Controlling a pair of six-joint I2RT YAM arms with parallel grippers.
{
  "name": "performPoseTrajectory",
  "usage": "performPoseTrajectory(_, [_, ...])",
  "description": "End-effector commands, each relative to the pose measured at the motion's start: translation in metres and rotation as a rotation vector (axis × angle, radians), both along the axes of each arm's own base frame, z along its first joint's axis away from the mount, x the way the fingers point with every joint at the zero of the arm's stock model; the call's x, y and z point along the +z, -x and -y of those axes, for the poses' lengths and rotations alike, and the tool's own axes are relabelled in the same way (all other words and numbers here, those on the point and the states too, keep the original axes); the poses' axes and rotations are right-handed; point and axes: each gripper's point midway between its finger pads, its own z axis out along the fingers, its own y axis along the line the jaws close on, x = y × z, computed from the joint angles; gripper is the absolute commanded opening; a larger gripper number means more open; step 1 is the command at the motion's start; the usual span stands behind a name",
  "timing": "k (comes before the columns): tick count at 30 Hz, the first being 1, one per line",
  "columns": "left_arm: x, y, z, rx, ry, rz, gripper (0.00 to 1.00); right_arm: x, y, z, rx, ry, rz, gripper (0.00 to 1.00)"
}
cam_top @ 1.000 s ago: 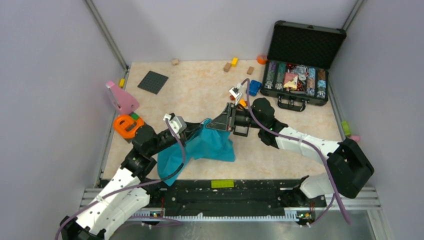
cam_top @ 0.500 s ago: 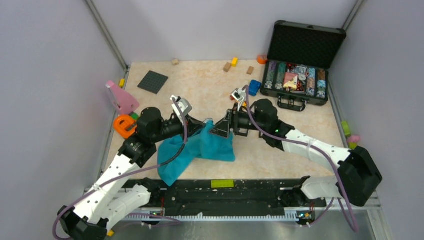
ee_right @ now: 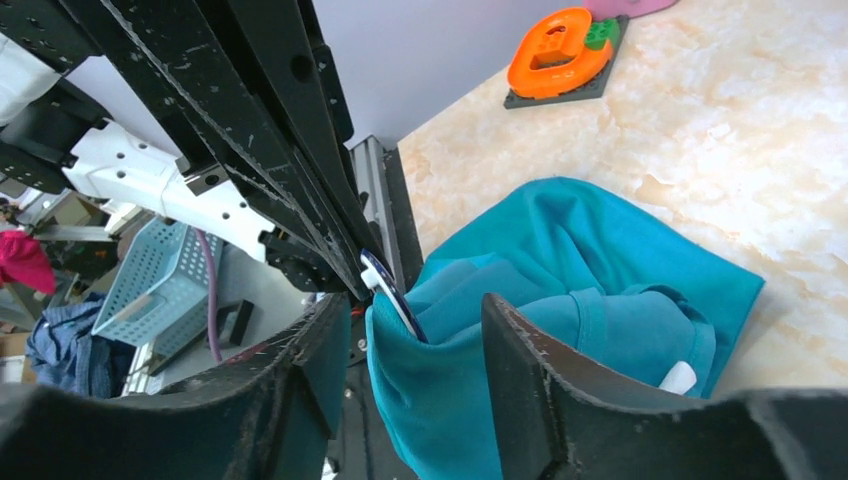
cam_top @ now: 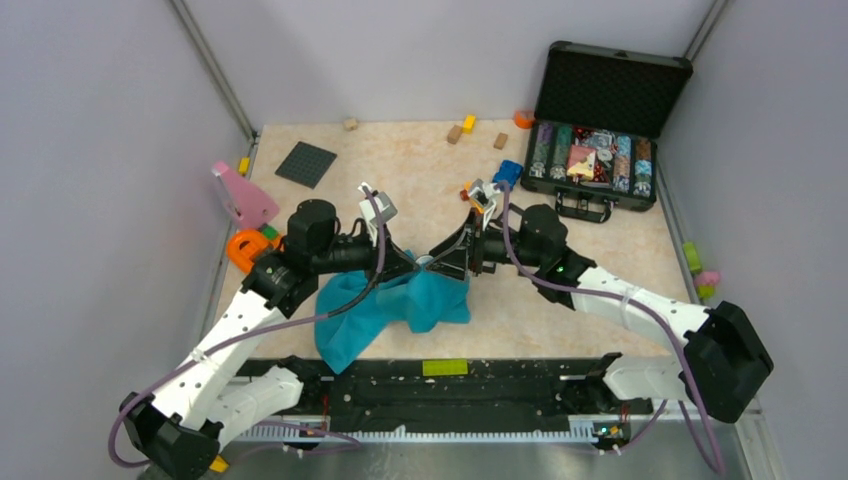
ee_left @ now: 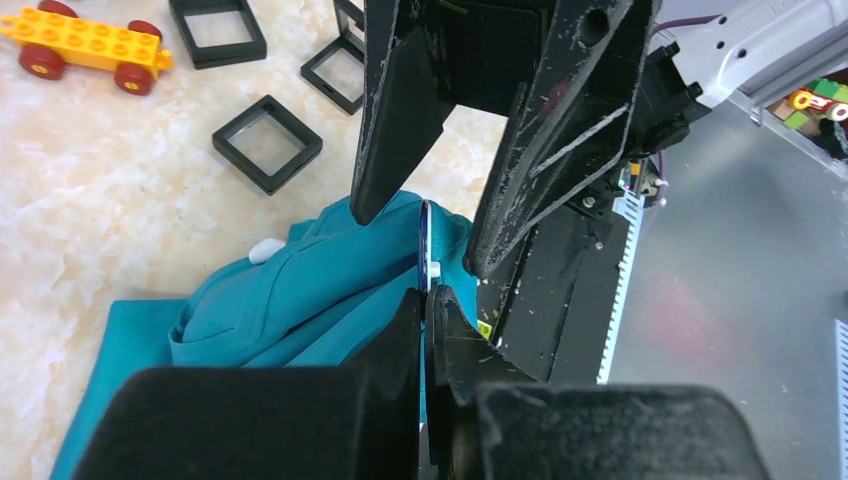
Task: Remove the brooch from the garment
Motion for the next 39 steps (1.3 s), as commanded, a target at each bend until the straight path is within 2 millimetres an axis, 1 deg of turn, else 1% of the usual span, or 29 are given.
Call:
performPoseTrajectory(1, [0.021,0.006,0.004,-0.046,0.038,0.02,0.0,0.018,0.003,-0.002,0.042,-0.06,0.052,0.48])
performPoseTrajectory(3, [0.021,0.006,0.004,-0.04,0.038,0.027,0.0,0.017,0.003,-0.002,0.043,-0.058,0.052,0.43])
performPoseTrajectory(5, [0.022,0.005,0.003,-0.036,0.038,0.033,0.0,0.016,0.004,-0.002,0.048,-0.054,0.049,0.43])
performPoseTrajectory(9, [0.021,0.006,0.002,-0.034,0.032,0.035,0.0,0.013,0.008,-0.001,0.067,-0.044,0.054,0.48])
performPoseTrajectory(13, [0.023,0.008,0.001,-0.04,0.036,0.041,0.0,0.007,0.013,0.001,0.093,-0.025,0.061,0.5])
performPoseTrajectory(16, [0.024,0.009,0.002,-0.045,0.042,0.041,0.0,0.002,0.013,0.0,0.097,-0.006,0.06,0.5])
performPoseTrajectory(21, [0.027,0.012,0.003,-0.057,0.058,0.043,0.0,0.001,0.01,-0.001,0.091,-0.006,0.057,0.42])
performPoseTrajectory(26, [0.028,0.013,0.003,-0.06,0.064,0.044,0.0,0.005,0.009,-0.003,0.093,-0.021,0.051,0.27])
performPoseTrajectory(29, [0.028,0.014,0.003,-0.064,0.066,0.05,0.0,0.005,0.009,-0.004,0.093,-0.025,0.044,0.24])
performPoseTrajectory(31, [0.028,0.015,0.003,-0.068,0.068,0.056,0.0,0.006,0.01,-0.004,0.097,-0.027,0.041,0.19])
performPoseTrajectory(34, [0.028,0.015,0.003,-0.072,0.07,0.068,0.0,0.004,0.009,-0.005,0.094,-0.02,0.031,0.15])
performPoseTrajectory(39, [0.027,0.016,0.004,-0.088,0.075,0.077,0.0,0.0,0.005,-0.007,0.073,0.016,0.015,0.12])
